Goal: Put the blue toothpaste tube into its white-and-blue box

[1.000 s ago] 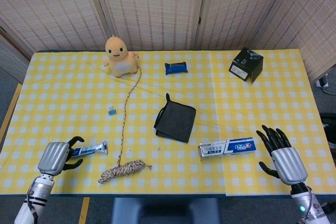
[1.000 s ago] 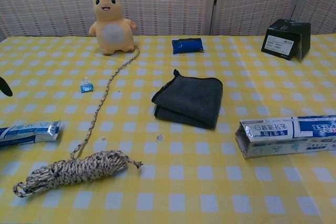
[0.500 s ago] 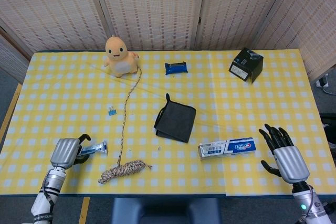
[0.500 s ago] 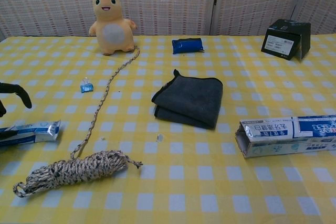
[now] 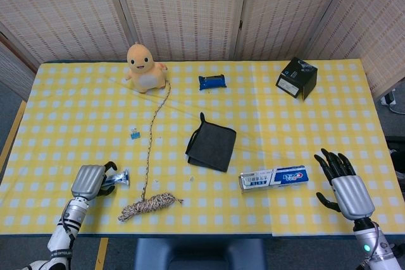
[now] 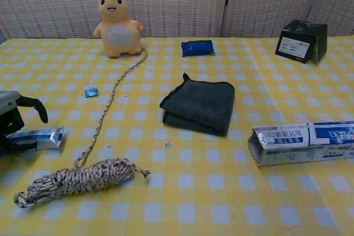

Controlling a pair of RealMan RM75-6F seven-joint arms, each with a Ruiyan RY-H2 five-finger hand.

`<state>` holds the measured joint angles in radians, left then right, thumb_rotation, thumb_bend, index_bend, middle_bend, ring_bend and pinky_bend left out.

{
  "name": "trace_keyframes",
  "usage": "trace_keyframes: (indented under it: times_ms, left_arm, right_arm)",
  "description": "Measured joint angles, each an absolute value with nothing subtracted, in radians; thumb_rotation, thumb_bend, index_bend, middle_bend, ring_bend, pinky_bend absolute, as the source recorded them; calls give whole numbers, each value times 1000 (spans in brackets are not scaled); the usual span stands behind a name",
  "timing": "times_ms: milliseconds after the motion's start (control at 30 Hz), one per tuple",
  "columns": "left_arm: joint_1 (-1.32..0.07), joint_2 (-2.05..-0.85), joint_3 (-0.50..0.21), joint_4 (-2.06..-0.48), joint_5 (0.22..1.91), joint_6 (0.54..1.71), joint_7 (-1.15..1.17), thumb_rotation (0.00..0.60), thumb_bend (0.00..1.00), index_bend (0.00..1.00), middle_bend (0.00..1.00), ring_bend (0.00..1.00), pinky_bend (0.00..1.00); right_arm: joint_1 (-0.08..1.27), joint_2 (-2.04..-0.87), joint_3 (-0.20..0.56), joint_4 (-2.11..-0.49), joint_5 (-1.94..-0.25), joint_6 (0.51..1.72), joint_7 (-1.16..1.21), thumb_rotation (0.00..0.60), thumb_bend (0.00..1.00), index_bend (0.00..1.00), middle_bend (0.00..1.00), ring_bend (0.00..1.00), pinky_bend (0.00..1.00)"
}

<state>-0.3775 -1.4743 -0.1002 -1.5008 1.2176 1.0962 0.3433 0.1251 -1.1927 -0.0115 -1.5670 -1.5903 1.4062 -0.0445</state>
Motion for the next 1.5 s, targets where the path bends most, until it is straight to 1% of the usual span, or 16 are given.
trace_keyframes:
  times_ms: [300,633,833,1033,1167,1267,1500]
  left_arm:
    - [-397,-1490,-92,-1480,1197,1080,365,600,317,416,1000,1000,1000]
    - [-416,-1508,-85,-1458,1184,1062,367,600,317,426,1000,1000,1000]
    - [-423,-1521,-83,-1440,1178,1059,368,600,317,461,1000,1000,1000]
    - [-428,-1529,-82,-1429,1178,1063,368,600,330,592,1000,1000,1000]
    - [-427,-1535,-83,-1421,1191,1085,364,600,351,717,1000,1000,1000]
    - [-422,-1537,-81,-1420,1212,1110,350,600,359,787,1000,1000,1000]
    - [-404,-1524,-76,-1452,1263,1156,283,600,371,844,1000,1000,1000]
  right_arm:
    - [122,-1187,-16,-1567,-1596,1411,-39,600,293,0,0,0,25]
    - [108,-1182,-18,-1566,-1597,1433,-35,600,293,0,0,0,25]
    - [108,-1180,-18,-1563,-1594,1430,-32,600,293,0,0,0,25]
    - [107,-1180,-20,-1564,-1594,1427,-33,600,293,0,0,0,25]
    - [107,-1180,-21,-1565,-1595,1426,-35,600,293,0,0,0,25]
    - [107,-1179,-22,-1566,-1597,1425,-34,600,293,0,0,0,25]
    - [102,-1172,-29,-1572,-1616,1440,-25,600,294,0,0,0,25]
